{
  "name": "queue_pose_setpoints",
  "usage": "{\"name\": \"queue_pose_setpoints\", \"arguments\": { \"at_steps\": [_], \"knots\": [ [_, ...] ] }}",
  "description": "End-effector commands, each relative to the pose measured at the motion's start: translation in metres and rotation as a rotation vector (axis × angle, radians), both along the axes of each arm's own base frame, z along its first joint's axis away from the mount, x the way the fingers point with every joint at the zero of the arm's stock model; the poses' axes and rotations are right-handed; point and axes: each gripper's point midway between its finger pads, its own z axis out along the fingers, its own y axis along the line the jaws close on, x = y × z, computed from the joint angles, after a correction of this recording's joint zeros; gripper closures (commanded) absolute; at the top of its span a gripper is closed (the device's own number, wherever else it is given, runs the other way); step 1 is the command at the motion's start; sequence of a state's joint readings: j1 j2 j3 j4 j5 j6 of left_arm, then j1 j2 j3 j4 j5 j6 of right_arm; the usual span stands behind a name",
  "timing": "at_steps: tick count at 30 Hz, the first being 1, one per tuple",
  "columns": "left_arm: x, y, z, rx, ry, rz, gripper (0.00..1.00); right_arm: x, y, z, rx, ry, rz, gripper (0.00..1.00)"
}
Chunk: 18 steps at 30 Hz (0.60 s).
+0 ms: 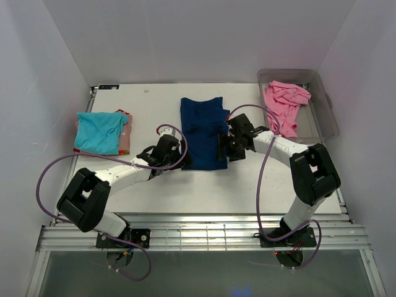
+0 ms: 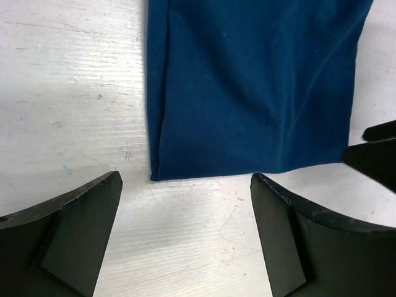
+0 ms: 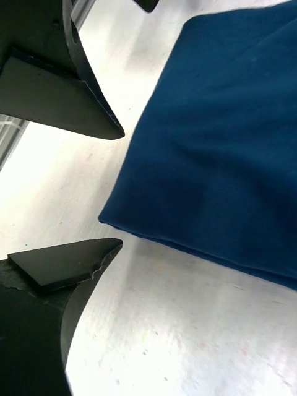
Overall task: Fold and stack the t-shirts
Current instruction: Fold the tshirt
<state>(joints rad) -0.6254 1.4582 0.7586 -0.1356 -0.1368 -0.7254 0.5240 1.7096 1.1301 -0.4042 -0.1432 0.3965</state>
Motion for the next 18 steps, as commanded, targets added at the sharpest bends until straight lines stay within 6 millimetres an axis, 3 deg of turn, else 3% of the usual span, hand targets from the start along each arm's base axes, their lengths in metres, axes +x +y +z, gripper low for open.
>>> {"name": "queue_pose_setpoints", "arguments": {
  "at_steps": [1,8,14,18],
  "knots": [
    [0.005,-0.012,0.014,-0.084,-0.042,-0.021,0.05,0.003,0.014,0.017,0.103,-0.043,0.004,0.29],
    [0.012,-0.016,-0.001,-0.079,-0.028,-0.018,0.05,0.000,0.013,-0.006,0.077,0.006,-0.005,0.32],
    [0.011,-0.015,-0.020,-0.047,0.015,-0.023,0.06,0.000,0.009,-0.010,0.060,0.005,-0.016,0.33],
    [0.013,-0.018,-0.023,-0.061,0.011,-0.024,0.06,-0.001,0.004,-0.011,0.039,0.000,-0.026,0.34]
  ]
}}
